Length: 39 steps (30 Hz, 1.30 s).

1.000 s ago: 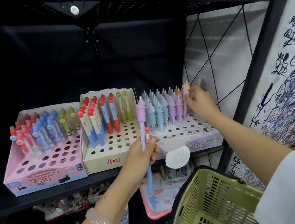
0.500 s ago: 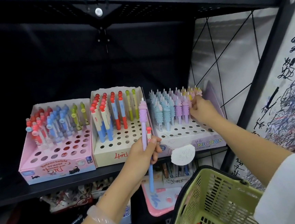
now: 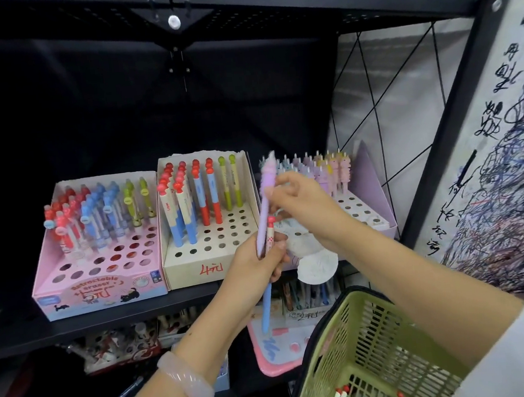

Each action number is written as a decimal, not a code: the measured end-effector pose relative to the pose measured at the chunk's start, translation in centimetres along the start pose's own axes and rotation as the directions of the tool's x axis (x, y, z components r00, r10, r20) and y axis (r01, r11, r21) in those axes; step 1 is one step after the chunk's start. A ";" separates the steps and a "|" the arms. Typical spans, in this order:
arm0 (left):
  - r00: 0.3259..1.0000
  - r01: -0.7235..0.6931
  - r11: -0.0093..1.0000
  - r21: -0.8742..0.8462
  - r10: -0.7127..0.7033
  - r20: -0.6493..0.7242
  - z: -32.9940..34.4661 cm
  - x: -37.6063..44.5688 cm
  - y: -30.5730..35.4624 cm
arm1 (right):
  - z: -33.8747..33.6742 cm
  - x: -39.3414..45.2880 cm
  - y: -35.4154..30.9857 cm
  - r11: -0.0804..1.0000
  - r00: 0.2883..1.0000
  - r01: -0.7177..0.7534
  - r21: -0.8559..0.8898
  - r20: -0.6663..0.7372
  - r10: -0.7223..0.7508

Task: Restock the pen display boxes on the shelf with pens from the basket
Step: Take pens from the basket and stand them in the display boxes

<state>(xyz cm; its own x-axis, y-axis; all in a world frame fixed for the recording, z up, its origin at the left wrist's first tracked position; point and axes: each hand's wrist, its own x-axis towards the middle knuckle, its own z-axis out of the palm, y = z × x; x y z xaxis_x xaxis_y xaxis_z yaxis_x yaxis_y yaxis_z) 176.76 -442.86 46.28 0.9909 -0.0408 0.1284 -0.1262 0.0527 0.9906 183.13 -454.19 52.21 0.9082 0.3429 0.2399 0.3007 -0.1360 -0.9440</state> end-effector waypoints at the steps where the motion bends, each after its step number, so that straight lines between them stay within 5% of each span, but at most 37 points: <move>1: 1.000 0.001 1.000 0.008 -0.001 0.006 -0.1 0.0 0.0 | -0.6 0.4 -0.1 0.999 0.996 0.025 0.019 -0.085 -0.024; 5: 1.000 0.008 1.000 0.026 -0.008 0.011 -0.3 -0.2 -0.1 | -4.1 2.0 0.3 0.994 0.886 0.105 0.007 -0.456 -0.091; 7: 1.000 -0.006 1.000 0.005 0.006 0.005 -0.4 -0.3 0.0 | -5.8 2.2 1.1 0.994 0.852 0.079 -0.079 -0.513 -0.108; 12: 0.999 -0.027 1.000 0.005 0.028 -0.027 -0.7 -0.1 -0.2 | -6.9 1.5 3.9 0.897 0.915 -0.014 -0.442 -0.368 -0.167; 19: 0.990 0.071 0.988 -0.138 -0.087 -0.111 -0.9 0.3 -0.8 | -6.5 1.7 5.5 0.748 0.986 -0.058 -0.661 -0.155 -0.061; 24: 0.997 0.007 0.998 -0.055 -0.011 -0.076 -1.5 -0.4 -0.4 | -6.2 1.4 5.5 0.629 0.966 -0.123 -0.768 -0.238 -0.102; 27: 0.997 -0.048 0.998 -0.028 0.046 -0.066 -1.6 -0.8 0.0 | -4.1 0.2 3.9 0.690 0.899 -0.029 -0.723 -0.320 -0.298; 29: 0.995 -0.064 0.998 -0.029 0.061 -0.080 -1.6 -1.0 0.3 | -1.8 -0.6 2.2 0.819 0.957 0.109 -0.564 -0.165 -0.241; 33: 0.989 -0.083 0.994 -0.072 0.073 -0.128 -2.1 -1.3 0.6 | 2.4 -1.8 0.3 0.937 0.986 0.107 -0.332 0.160 -0.056; 36: 0.982 -0.110 0.993 -0.048 0.101 -0.156 -3.4 -1.8 0.9 | 4.1 -1.2 -0.6 0.954 0.988 0.112 -0.279 0.136 -0.076; 39: 0.967 -0.144 0.969 0.202 0.182 -0.181 -6.0 -2.5 0.7 | 5.2 0.4 -1.7 0.981 0.993 0.116 -0.156 0.034 -0.112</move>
<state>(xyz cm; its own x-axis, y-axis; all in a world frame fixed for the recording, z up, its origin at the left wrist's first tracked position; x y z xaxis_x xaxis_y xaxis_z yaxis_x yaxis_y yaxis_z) 174.45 -436.71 46.36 0.9434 0.1508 0.2955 -0.2747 -0.1446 0.9506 181.50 -449.03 52.70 0.8585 0.3876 0.3357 0.4454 -0.2391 -0.8628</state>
